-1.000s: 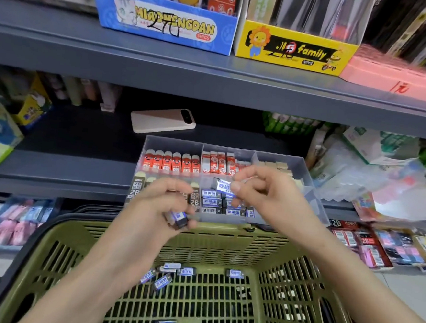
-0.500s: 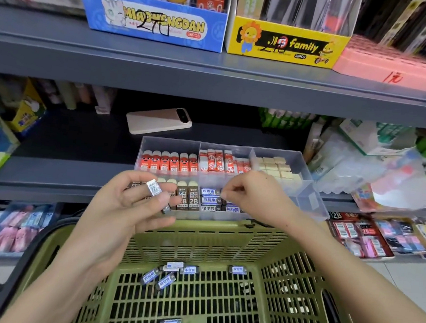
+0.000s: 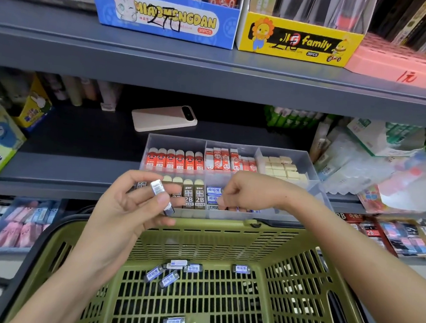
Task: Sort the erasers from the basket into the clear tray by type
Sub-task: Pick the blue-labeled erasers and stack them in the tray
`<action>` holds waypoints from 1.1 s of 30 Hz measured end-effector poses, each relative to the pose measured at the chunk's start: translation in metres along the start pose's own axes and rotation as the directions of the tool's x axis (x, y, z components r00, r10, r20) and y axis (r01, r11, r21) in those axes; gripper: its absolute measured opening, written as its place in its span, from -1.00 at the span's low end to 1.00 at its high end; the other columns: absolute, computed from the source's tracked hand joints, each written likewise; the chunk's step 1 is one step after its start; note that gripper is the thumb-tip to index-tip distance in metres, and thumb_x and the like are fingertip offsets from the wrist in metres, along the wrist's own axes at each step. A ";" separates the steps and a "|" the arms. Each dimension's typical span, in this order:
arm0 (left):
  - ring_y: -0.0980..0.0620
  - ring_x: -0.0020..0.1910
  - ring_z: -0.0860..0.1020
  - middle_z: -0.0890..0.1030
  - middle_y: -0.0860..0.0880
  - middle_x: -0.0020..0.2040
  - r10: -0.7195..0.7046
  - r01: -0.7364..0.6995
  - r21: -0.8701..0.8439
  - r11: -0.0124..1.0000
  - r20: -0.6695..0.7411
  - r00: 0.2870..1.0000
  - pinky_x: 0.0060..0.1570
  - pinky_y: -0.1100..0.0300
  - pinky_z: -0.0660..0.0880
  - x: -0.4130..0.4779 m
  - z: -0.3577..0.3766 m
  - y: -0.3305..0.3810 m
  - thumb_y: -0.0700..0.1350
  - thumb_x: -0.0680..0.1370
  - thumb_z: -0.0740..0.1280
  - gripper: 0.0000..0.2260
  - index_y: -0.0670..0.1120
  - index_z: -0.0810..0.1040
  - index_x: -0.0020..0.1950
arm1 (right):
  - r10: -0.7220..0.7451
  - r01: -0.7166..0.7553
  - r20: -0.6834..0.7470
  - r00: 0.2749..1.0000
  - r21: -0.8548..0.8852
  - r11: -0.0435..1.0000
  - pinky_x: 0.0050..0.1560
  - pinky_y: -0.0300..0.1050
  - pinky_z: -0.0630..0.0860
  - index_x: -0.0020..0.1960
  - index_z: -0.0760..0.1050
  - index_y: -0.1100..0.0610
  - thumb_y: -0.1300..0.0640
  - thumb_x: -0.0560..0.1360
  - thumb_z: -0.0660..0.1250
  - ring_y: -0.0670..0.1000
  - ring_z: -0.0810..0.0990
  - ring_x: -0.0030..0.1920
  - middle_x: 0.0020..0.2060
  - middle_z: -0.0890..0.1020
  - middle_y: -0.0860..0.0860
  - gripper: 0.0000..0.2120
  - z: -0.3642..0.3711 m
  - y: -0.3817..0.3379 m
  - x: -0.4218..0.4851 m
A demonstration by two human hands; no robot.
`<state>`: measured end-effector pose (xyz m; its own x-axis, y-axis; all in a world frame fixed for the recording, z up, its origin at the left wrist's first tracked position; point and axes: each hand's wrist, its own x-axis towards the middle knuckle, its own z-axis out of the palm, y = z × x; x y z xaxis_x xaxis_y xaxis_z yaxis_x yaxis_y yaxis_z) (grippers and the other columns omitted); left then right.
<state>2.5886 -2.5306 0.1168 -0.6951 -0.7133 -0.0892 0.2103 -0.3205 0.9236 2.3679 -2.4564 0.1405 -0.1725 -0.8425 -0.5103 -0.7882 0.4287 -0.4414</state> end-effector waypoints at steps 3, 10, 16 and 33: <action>-0.08 -0.05 0.66 0.68 -0.16 -0.04 0.002 -0.003 0.002 1.000 0.013 1.000 -0.29 0.22 0.59 -0.001 0.003 -0.002 -0.11 0.26 0.46 -0.68 -0.05 0.61 0.00 | -0.007 0.006 -0.010 1.000 -0.037 0.999 -0.24 -0.16 0.41 -0.38 0.47 0.16 0.06 0.57 0.25 -0.06 0.39 -0.43 -0.47 0.49 -0.01 -0.63 0.000 0.000 -0.005; -0.01 -0.14 0.63 0.66 -0.15 -0.03 0.001 -0.004 0.038 0.999 0.078 0.997 -0.27 0.22 0.58 -0.004 0.008 -0.003 -0.12 0.25 0.47 -0.64 -0.01 0.66 0.05 | -0.201 0.338 -0.387 0.900 0.328 0.882 -0.26 0.02 0.48 -0.24 0.62 0.10 -0.02 0.52 0.29 0.13 0.52 -0.33 -0.30 0.65 0.10 -0.73 0.012 -0.030 -0.035; -0.01 -0.29 0.61 0.65 -0.19 -0.18 0.078 -0.077 0.066 0.995 -0.014 0.997 -0.39 0.24 0.53 -0.007 0.009 -0.005 -0.06 0.26 0.48 -0.68 -0.06 0.61 -0.02 | -0.178 0.396 -0.425 0.887 0.503 0.768 -0.20 -0.33 0.51 -0.12 0.62 0.05 0.10 0.46 0.40 -0.16 0.57 -0.23 -0.24 0.67 -0.04 -0.96 0.043 -0.052 -0.047; 0.07 -0.38 0.57 0.64 -0.11 -0.35 0.115 -0.118 0.191 0.975 0.026 0.993 -0.40 0.29 0.49 -0.011 0.019 -0.011 0.08 0.41 0.32 -0.67 -0.21 0.56 -0.17 | -0.185 0.523 -0.759 0.624 0.230 0.821 0.03 -0.30 0.39 0.18 0.50 0.05 0.02 0.57 0.17 -0.18 0.44 -0.05 -0.15 0.47 -0.24 -0.75 0.078 -0.069 -0.039</action>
<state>2.5807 -2.5068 0.1145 -0.6843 -0.7287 0.0271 0.1554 -0.1094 0.9818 2.4755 -2.4275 0.1334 -0.4104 -0.8527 0.3234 -0.6010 -0.0139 -0.7992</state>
